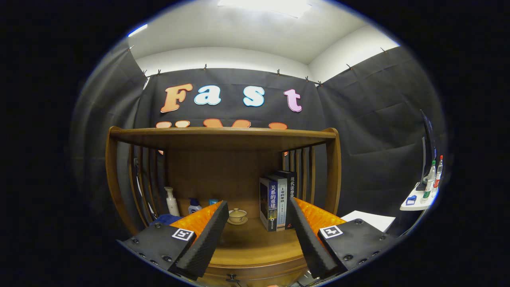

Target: Pull open the drawer, take out the items inside it, and place them on the countertop above the cabinet.

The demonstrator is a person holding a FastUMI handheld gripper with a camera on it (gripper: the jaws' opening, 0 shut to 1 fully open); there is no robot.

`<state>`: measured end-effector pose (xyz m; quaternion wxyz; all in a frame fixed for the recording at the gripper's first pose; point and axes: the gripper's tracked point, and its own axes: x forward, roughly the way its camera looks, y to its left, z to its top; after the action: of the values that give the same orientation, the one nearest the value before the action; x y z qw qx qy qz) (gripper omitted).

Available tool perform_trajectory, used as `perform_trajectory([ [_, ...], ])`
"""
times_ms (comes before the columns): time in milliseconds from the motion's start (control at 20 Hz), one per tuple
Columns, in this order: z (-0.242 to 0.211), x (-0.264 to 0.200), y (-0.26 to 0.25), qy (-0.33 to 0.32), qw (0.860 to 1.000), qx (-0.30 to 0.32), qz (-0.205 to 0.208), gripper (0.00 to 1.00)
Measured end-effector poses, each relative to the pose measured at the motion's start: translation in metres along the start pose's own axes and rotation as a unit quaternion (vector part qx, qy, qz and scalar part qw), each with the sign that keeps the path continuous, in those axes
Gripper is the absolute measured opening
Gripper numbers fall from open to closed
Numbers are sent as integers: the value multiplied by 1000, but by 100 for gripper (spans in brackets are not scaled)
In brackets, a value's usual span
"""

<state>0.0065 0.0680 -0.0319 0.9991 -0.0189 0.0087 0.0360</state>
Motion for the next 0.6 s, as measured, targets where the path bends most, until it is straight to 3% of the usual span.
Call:
perform_trajectory([
  [200,-33,-1,11,0,1000,16,9,99],
  [600,-141,-10,27,32,999,22,21,99],
])
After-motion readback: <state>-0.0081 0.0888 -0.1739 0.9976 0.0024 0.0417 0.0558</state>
